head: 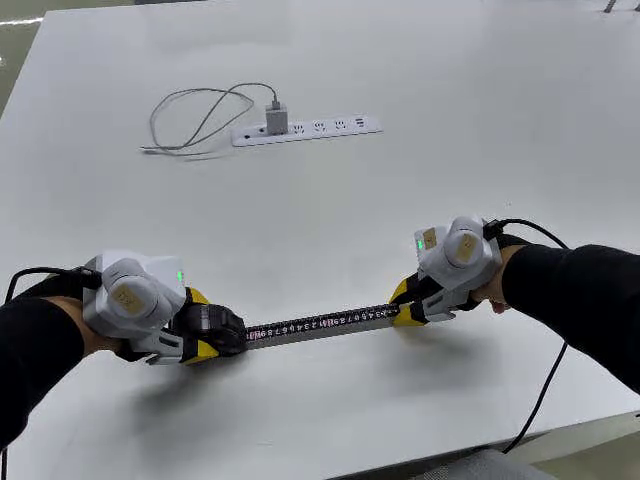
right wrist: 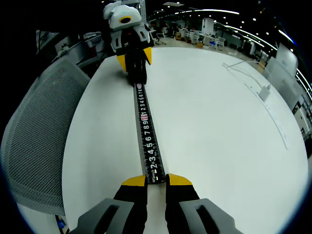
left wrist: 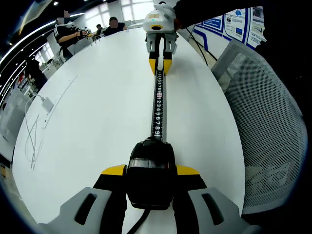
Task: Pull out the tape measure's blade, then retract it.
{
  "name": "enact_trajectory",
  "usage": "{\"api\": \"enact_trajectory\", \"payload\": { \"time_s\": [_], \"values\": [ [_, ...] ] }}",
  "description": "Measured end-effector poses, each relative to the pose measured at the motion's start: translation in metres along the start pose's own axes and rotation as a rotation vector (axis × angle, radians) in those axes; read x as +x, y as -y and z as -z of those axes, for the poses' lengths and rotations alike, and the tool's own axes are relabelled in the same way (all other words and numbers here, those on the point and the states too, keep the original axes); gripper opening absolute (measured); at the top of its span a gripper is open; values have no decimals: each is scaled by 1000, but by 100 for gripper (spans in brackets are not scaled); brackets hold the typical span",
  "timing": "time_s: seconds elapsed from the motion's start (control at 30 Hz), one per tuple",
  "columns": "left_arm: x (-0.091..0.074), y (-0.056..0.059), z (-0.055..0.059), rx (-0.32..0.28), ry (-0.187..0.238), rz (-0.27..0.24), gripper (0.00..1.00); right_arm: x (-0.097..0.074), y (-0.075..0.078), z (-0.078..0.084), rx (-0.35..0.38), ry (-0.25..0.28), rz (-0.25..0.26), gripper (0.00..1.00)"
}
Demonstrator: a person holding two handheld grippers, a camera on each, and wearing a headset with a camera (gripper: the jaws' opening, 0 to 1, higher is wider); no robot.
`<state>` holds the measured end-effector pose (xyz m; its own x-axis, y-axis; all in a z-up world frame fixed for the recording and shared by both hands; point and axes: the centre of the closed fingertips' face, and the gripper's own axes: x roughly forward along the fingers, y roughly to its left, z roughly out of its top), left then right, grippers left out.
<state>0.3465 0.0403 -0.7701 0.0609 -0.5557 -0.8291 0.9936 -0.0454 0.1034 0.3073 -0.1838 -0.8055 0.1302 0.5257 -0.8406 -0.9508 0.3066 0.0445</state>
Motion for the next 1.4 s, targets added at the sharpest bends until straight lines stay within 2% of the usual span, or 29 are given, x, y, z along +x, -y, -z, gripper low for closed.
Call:
{"api": "enact_trajectory", "payload": {
  "time_s": [0.83, 1.4],
  "values": [
    [-1, 1, -1, 2, -9, -5, 31, -6, 3, 11, 7, -2, 7, 9],
    [0, 1, 0, 3, -12, -11, 31, -9, 1, 10, 18, 1, 3, 10]
  ]
}}
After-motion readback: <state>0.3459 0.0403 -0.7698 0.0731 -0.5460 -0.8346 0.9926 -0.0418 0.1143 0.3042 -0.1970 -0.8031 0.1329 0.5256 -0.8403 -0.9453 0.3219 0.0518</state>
